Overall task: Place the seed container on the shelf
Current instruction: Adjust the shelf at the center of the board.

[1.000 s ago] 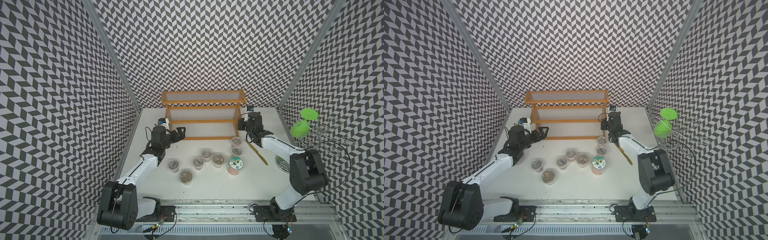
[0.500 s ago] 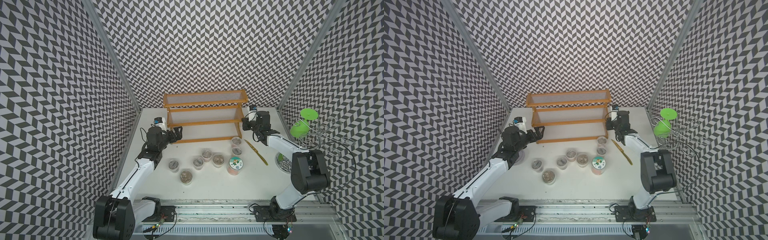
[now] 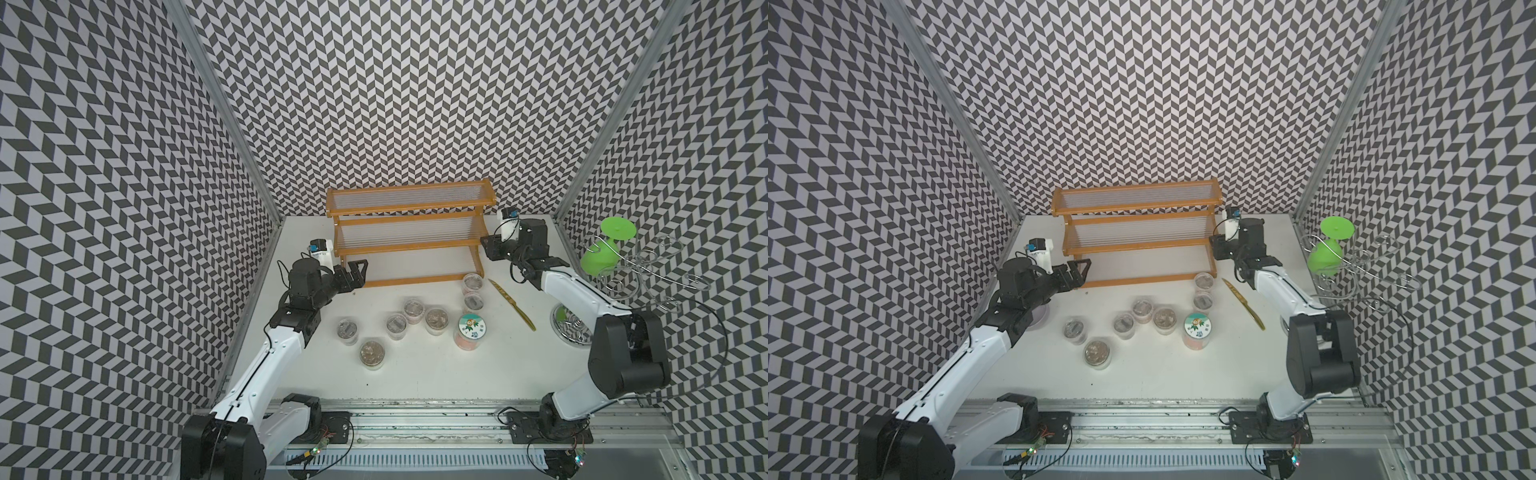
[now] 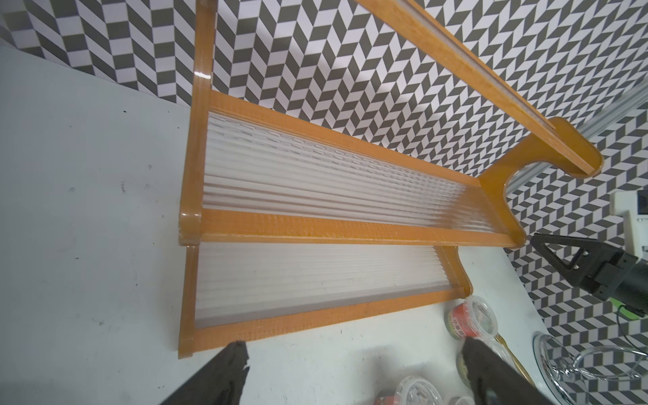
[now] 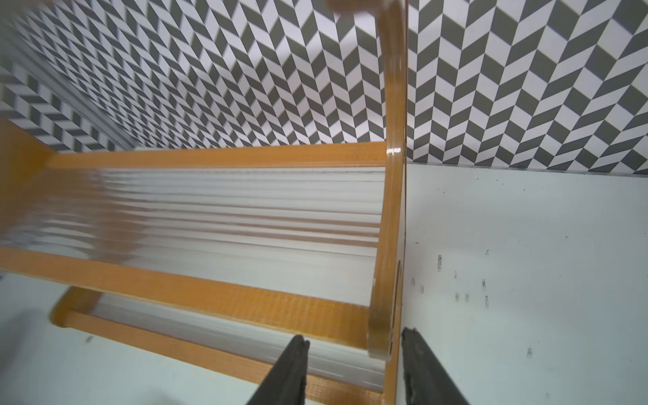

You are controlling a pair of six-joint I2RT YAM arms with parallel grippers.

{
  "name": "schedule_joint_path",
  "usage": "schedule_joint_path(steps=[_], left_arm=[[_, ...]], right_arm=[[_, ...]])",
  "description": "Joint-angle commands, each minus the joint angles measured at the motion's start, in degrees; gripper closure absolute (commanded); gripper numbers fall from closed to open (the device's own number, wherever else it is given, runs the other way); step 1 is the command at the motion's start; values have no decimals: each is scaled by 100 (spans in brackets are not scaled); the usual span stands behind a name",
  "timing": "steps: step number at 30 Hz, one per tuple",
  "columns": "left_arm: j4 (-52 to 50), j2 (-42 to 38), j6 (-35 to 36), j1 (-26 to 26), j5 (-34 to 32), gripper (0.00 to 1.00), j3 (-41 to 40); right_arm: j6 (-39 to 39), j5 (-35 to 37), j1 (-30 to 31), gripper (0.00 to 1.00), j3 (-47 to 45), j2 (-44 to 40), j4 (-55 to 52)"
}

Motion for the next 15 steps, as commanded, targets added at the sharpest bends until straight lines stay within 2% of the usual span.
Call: schedule_joint_path(steps=[1, 8, 11, 15], left_arm=[[-322, -182, 14, -91, 323, 0, -174], [-423, -547, -143, -263, 405, 3, -608], [-317, -714, -363, -350, 404, 3, -796], [-187, -763, -423, -495, 377, 2, -959]], right_arm=[[527, -295, 9, 52, -393, -726, 227], [994, -963, 18, 49, -1594, -1904, 532], [1034, -1458, 57, 49, -1860, -2185, 564], [1041, -1476, 151, 45, -1957, -2294, 589]])
